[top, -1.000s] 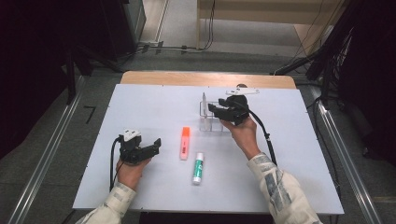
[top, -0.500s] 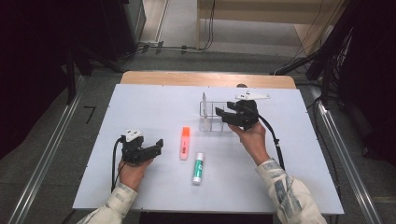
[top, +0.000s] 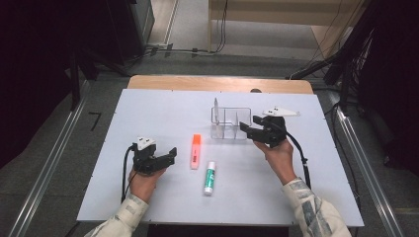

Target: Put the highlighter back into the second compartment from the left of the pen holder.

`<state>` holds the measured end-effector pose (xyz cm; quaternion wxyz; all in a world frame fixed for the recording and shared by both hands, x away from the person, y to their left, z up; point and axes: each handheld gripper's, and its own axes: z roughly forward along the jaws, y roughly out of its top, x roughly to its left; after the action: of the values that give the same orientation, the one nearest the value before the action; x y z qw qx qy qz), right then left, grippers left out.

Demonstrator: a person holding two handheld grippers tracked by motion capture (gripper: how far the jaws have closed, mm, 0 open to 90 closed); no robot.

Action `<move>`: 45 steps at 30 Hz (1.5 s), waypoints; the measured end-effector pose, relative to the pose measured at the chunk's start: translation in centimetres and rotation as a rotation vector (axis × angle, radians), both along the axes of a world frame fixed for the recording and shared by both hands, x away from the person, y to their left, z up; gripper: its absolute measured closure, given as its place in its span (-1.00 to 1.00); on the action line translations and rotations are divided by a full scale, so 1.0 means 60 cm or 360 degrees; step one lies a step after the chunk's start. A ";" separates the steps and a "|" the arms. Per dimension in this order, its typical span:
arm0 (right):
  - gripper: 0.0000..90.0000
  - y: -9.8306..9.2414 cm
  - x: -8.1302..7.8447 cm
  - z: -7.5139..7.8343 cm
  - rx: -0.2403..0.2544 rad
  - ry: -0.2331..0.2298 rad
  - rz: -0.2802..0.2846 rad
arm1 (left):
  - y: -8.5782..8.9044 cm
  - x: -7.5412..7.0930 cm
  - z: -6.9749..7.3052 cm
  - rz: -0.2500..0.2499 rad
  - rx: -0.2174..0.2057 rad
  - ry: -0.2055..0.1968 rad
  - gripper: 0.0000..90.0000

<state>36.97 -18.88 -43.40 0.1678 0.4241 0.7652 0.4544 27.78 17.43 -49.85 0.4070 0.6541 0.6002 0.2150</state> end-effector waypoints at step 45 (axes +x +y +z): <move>-0.20 -0.065 -0.026 -0.040 -0.0075 0.0096 -0.0075 | -0.112 0.063 0.003 -0.0166 0.0075 0.0027 -0.36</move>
<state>35.41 -22.78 -45.83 0.1651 0.4514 0.7703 0.4191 31.55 10.74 -49.70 0.3969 0.6957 0.5636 0.2020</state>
